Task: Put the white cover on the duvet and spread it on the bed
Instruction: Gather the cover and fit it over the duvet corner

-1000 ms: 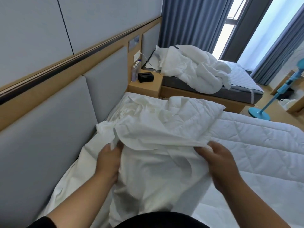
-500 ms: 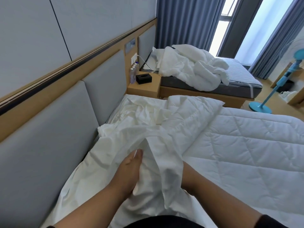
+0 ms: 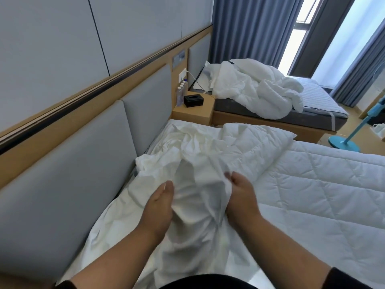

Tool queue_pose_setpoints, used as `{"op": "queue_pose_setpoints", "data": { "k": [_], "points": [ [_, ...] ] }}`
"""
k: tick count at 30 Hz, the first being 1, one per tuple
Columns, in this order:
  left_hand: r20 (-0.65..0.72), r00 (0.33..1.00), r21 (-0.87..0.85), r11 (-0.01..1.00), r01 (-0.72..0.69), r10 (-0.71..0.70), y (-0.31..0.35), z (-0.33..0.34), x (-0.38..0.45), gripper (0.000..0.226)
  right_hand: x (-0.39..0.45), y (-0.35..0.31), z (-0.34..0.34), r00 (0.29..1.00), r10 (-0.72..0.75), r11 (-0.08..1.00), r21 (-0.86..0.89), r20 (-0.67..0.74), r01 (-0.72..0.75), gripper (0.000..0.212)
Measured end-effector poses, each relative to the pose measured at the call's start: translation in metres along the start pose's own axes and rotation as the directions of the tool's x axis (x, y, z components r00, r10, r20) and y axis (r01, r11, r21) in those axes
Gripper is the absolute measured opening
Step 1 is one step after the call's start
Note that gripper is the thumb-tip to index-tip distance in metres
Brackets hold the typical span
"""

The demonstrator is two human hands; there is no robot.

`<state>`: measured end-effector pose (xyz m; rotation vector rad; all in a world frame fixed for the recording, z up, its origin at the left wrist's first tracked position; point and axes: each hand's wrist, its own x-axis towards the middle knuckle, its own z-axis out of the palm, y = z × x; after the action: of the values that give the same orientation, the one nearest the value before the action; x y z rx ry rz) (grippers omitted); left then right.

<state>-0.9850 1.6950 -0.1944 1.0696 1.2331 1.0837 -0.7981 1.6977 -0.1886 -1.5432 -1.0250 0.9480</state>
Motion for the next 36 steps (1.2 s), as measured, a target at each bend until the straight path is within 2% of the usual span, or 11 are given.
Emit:
{"op": "queue_pose_setpoints", "data": {
  "k": [3,6,10,14,17,18,20,23,27,32,36],
  "points": [
    [-0.065,0.993,-0.016,0.994,-0.104,0.102,0.021,-0.016,-0.006,0.034,0.033,-0.044,-0.023,0.988,-0.013,0.987,0.156,-0.157,0.037,0.025],
    [0.097,0.981,0.064,0.982,-0.175,0.169,0.042,-0.029,-0.022,0.043,0.057,-0.084,-0.041,0.969,-0.107,0.99,0.065,-0.223,0.124,0.029],
    [0.521,0.822,0.397,0.918,0.004,-0.229,0.041,-0.026,-0.028,0.058,0.073,-0.117,-0.04,0.925,-0.287,0.957,-0.112,-0.25,0.267,0.038],
    [0.491,0.632,0.584,0.765,0.272,-0.6,-0.02,-0.007,-0.016,0.076,0.048,-0.111,-0.02,0.94,-0.328,0.927,-0.226,-0.097,0.3,0.027],
    [0.51,0.628,0.711,0.699,0.077,-0.588,-0.058,-0.015,0.003,0.058,0.029,-0.09,-0.017,0.979,-0.203,0.967,-0.161,-0.011,0.199,0.026],
    [0.494,0.67,0.682,0.725,0.097,-0.554,-0.063,-0.021,0.012,0.047,0.025,-0.083,-0.019,0.988,-0.153,0.981,-0.123,0.012,0.153,0.027],
    [0.378,0.775,0.322,0.856,0.403,-0.507,-0.071,-0.038,0.037,0.027,0.016,-0.071,-0.027,0.995,-0.07,0.997,-0.009,0.064,0.071,0.026],
    [0.257,0.73,-0.264,0.68,0.683,-0.633,-0.075,-0.063,0.072,0.02,0.004,-0.052,-0.037,0.982,-0.013,0.99,0.142,0.186,-0.013,0.029],
    [0.372,0.52,0.0,0.561,0.828,-0.768,-0.087,-0.059,0.074,0.054,-0.004,-0.039,-0.037,0.952,-0.009,0.98,0.192,0.305,-0.052,0.031],
    [0.363,0.44,-0.162,0.409,0.898,-0.822,-0.084,-0.021,0.052,0.048,-0.007,-0.023,-0.036,0.915,-0.012,0.952,0.285,0.403,-0.113,0.025],
    [0.35,0.343,-0.008,0.363,0.932,-0.872,-0.092,-0.024,0.055,0.038,-0.005,-0.014,-0.038,0.887,-0.057,0.904,0.4,0.458,-0.148,0.067]
  ]
}}
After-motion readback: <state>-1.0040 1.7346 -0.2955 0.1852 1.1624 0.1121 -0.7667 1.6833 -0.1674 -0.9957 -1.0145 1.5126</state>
